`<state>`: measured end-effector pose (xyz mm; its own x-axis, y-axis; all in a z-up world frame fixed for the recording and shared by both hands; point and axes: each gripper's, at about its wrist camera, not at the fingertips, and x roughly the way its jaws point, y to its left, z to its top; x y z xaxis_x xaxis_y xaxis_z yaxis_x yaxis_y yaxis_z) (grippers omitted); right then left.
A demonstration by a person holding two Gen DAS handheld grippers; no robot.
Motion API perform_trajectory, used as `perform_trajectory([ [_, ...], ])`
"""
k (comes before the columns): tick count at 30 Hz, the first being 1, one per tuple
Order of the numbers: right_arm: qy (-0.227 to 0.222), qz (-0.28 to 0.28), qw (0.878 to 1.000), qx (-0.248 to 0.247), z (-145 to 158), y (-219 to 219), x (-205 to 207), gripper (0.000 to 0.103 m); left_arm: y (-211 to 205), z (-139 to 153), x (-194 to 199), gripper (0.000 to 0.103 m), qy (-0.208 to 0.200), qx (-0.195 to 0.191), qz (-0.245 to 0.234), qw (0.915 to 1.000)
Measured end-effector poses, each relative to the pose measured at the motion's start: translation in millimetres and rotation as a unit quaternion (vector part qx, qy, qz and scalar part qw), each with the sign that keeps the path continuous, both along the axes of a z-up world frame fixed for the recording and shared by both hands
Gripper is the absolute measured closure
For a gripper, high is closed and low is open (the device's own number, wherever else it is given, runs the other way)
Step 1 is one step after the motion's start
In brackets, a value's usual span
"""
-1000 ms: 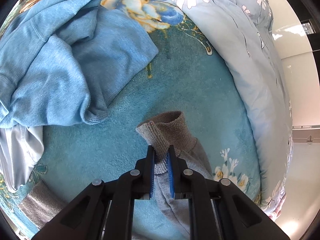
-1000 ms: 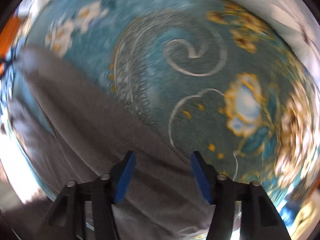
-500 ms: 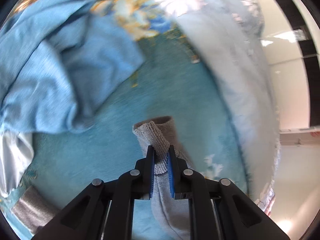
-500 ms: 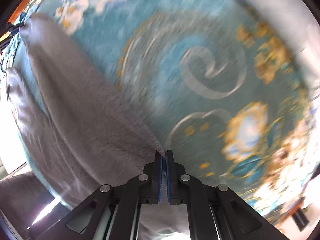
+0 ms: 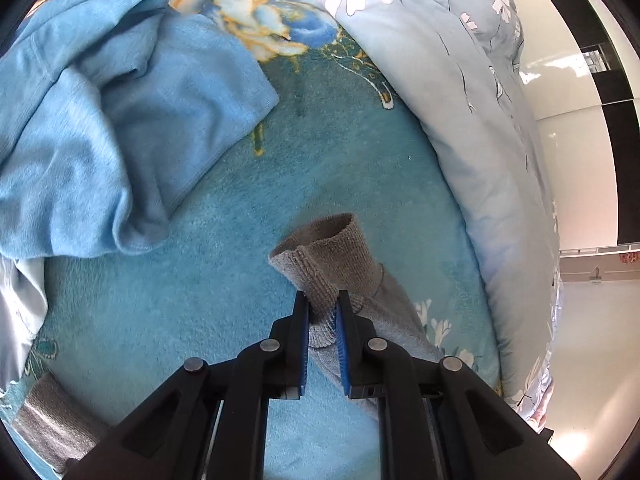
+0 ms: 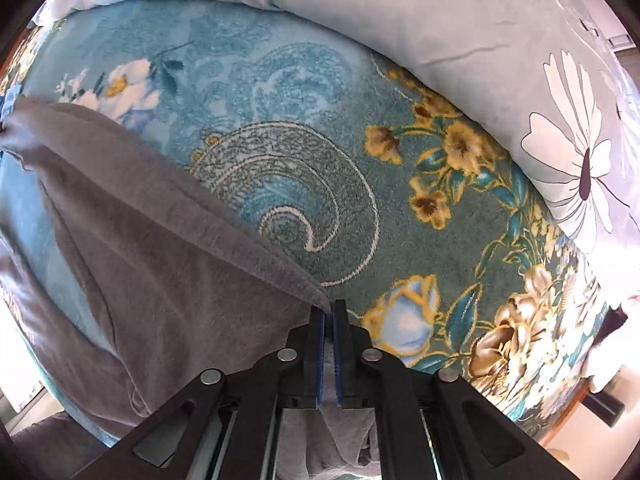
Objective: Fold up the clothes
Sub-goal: 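Pull the sweatshirt cuff with the left gripper while the right gripper lifts the hem, then stretch the grey sweatpants flat, left gripper on the cuff, right gripper on the waistband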
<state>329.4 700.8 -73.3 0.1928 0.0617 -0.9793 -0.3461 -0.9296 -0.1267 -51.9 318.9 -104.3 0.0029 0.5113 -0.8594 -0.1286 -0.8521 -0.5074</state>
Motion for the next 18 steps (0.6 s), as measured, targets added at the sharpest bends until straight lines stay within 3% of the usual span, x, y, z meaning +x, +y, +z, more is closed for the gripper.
perform_trajectory([
  [2, 0.004, 0.0, 1.0, 0.004, 6.4, -1.2, 2.2, 0.094, 1.2, 2.7, -1.2, 0.091, 0.003, 0.007, 0.003, 1.0],
  [4, 0.015, -0.004, 1.0, 0.014, 17.0, -1.1, 4.8, 0.077, 5.2, 12.4, -6.0, 0.091, 0.012, 0.026, 0.006, 0.9996],
  [6, 0.042, -0.021, 0.999, 0.027, 36.2, -1.7, 9.4, 0.067, 14.8, 19.3, -16.4, 0.091, 0.02, 0.04, 0.001, 0.999],
  [8, 0.068, -0.028, 0.997, 0.029, 53.4, -11.0, 11.5, 0.067, 24.4, 23.7, -23.6, 0.09, 0.022, 0.044, -0.012, 0.9987],
  [10, 0.093, -0.017, 0.995, -0.013, 62.2, -42.4, 5.3, 0.067, 35.6, 25.0, -28.4, 0.09, 0.022, 0.044, -0.022, 0.9986],
  [15, 0.081, 0.063, 0.988, -0.12, 27.2, -128.3, -3.7, 0.067, 44.4, 27.1, -27.6, 0.091, 0.023, 0.045, -0.037, 0.998],
  [18, 0.059, 0.073, 0.985, -0.142, 0.6, -149.9, -3.7, 0.067, 40.8, 29.9, -26.9, 0.09, 0.017, 0.047, -0.037, 0.998],
])
